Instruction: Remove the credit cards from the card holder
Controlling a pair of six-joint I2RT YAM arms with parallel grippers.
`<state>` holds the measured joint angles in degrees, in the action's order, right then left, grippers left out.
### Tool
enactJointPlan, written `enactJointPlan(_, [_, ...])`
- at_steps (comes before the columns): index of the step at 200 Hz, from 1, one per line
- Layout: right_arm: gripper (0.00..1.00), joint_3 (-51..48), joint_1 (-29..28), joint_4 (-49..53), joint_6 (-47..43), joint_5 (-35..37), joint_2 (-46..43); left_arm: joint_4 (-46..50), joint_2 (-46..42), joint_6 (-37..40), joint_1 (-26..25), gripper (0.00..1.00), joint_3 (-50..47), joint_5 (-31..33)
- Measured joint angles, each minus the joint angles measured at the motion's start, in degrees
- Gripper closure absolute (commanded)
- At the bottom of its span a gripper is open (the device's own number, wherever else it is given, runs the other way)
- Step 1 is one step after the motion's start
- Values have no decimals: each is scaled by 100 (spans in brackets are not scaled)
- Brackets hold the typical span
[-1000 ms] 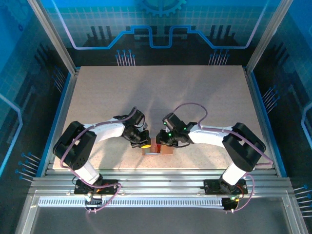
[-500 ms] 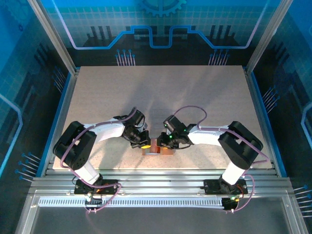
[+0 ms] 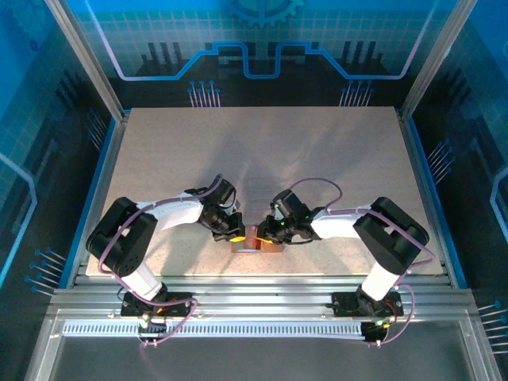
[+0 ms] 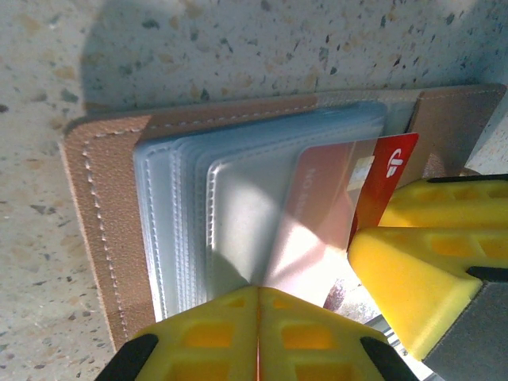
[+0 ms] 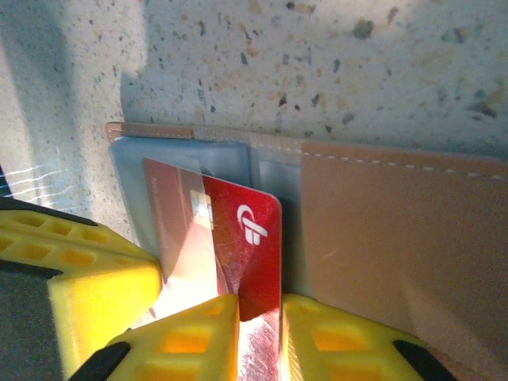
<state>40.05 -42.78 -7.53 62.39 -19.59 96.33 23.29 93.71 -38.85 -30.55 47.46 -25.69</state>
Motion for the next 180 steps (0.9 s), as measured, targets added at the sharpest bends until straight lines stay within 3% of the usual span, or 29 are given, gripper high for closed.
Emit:
enactJointPlan(92, [94,-149,85,-127,83,-55,-267,0,0,0,0,93,0,37])
enactJointPlan(180, [97,81,177,1097,-376,321,-774,0,0,0,0,92,0,37])
